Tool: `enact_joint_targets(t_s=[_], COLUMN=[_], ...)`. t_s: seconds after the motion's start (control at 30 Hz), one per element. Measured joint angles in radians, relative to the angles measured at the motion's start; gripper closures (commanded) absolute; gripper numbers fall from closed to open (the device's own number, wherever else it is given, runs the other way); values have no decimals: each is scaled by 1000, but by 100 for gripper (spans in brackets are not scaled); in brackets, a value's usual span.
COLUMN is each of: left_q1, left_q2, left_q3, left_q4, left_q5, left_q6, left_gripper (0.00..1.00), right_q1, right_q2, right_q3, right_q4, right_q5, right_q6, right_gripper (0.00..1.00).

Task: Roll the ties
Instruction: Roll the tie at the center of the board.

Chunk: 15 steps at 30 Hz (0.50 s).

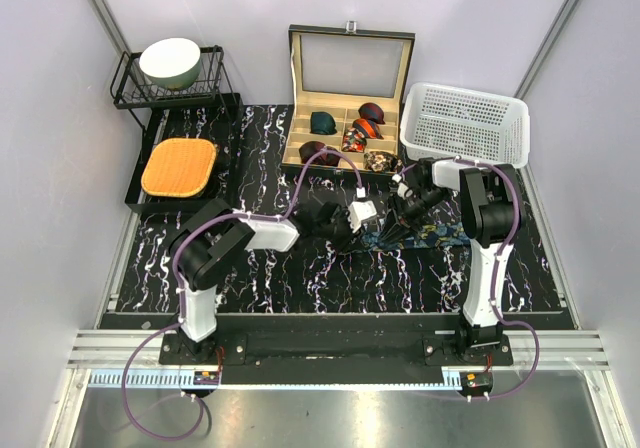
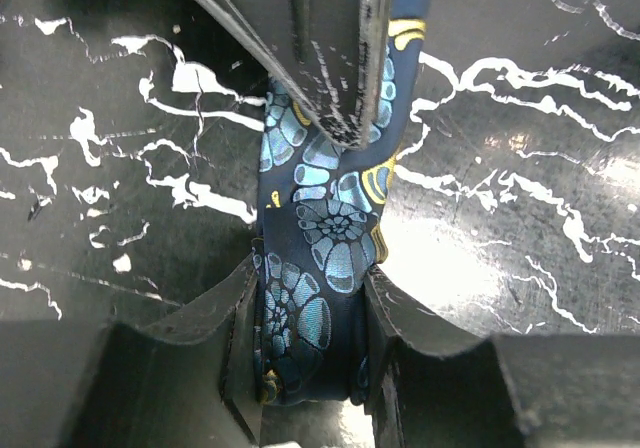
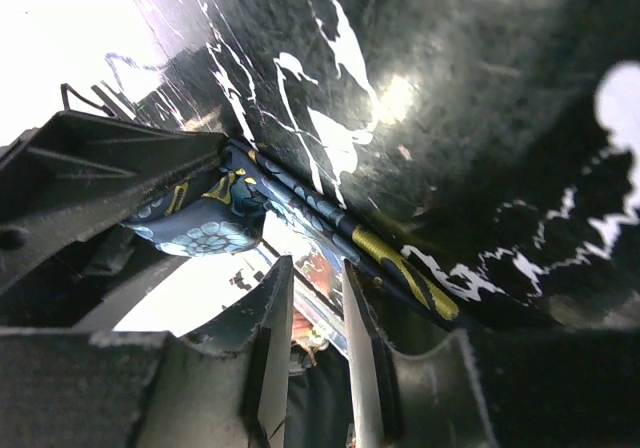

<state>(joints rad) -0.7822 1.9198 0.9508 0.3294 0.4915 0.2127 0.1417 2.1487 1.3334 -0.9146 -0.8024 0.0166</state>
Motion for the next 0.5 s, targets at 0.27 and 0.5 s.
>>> enact_joint_targets(t_s=[0.27, 0.5], left_q1=[-52, -61], left_q2=[8, 40], left_q3=[92, 169], left_q4=[-169, -255], left_q5=[-114, -126], left_q6=[60, 82], left_gripper=[73, 67], right_q1=[2, 6], right_q2=[3, -78], right_q3=[26, -13], right_q4=[-19, 59], right_q5=[-36, -114], right_q6=[-36, -51], right_gripper=[44, 42])
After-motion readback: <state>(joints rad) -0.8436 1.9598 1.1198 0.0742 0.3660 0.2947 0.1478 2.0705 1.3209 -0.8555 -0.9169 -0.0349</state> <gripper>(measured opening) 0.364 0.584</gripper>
